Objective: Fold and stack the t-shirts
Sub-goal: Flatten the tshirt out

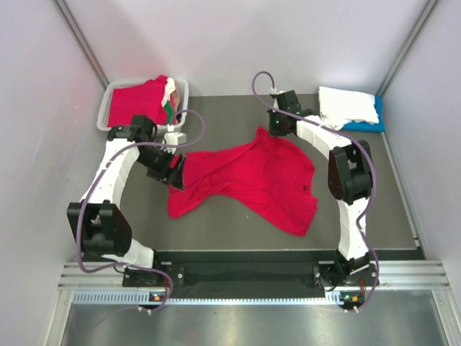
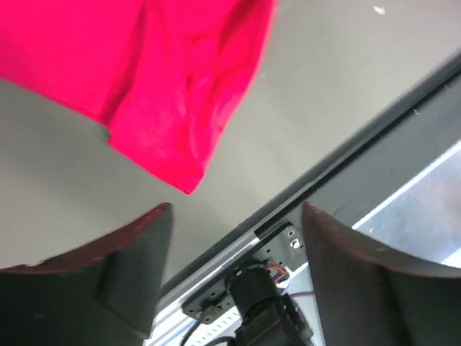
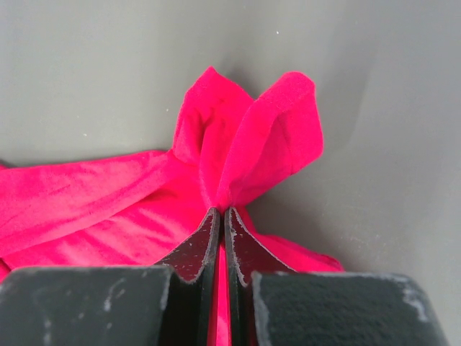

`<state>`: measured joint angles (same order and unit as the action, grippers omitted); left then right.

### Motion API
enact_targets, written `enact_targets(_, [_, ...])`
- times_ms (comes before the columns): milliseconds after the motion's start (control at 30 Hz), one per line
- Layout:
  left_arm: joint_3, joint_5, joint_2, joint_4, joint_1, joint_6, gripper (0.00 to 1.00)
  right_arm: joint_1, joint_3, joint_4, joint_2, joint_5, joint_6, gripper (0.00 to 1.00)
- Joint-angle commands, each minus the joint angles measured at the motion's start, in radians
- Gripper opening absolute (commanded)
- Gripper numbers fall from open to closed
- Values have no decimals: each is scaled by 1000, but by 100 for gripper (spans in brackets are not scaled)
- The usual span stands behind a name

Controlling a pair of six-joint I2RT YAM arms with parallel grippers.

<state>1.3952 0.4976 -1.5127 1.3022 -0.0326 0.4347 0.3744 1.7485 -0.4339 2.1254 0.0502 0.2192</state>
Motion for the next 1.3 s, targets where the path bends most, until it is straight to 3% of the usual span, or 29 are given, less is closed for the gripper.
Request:
enact_targets(0, [-77,-138,-70,-185,5,-100,68,-5,-3,38,-74,4,8,0])
enact_targets(133, [-68,-203,-234,-282,5,-126,64,-3,-17,47,-79,8,9,0])
enact_targets(467, [-38,-266,-362,-472,8,-194,63,-5,-41,55,-93,11,0,0])
enact_targets(633, [-56,-266,-316,-564,11,-232,59,-8,-64,67,-91,11,0,0])
enact_targets(833, [-237,-355,-198,-760,11,-248,54,-14,-61,63,-93,14,-3,0])
enact_targets(1267, [-321,-338,-126,-728,11,-238,54,-17,-10,35,-79,17,3,0])
